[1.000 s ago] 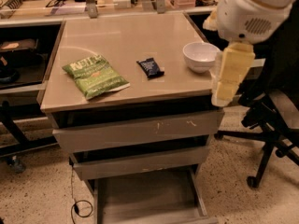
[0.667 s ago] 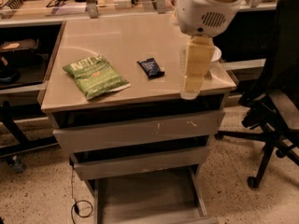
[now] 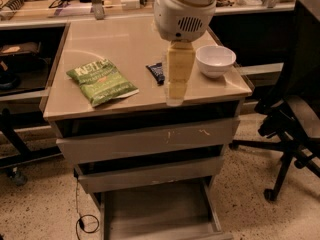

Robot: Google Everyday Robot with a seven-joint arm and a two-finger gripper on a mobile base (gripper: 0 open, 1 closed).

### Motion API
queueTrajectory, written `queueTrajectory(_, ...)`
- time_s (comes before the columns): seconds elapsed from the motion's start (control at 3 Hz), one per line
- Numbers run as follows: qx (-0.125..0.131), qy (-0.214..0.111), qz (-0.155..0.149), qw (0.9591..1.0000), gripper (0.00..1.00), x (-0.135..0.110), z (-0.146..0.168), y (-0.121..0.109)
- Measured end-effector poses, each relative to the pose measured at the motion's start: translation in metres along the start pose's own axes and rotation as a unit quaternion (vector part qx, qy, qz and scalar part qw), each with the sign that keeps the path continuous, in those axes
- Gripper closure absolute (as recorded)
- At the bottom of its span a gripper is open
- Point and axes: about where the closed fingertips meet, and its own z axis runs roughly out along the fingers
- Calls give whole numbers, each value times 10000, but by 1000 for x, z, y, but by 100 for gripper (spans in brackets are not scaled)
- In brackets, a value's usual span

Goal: Place green jalapeno chip bag into bottom drawer

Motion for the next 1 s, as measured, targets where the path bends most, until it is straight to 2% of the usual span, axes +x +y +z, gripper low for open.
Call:
queueTrajectory(0.33, 25, -285, -107, 9995, 0, -3, 8, -1)
queueTrajectory(0.67, -10, -703, -426, 9966, 0, -30, 49, -17)
queueTrajectory(1.0, -140, -942, -687, 9931, 0, -55, 90, -46)
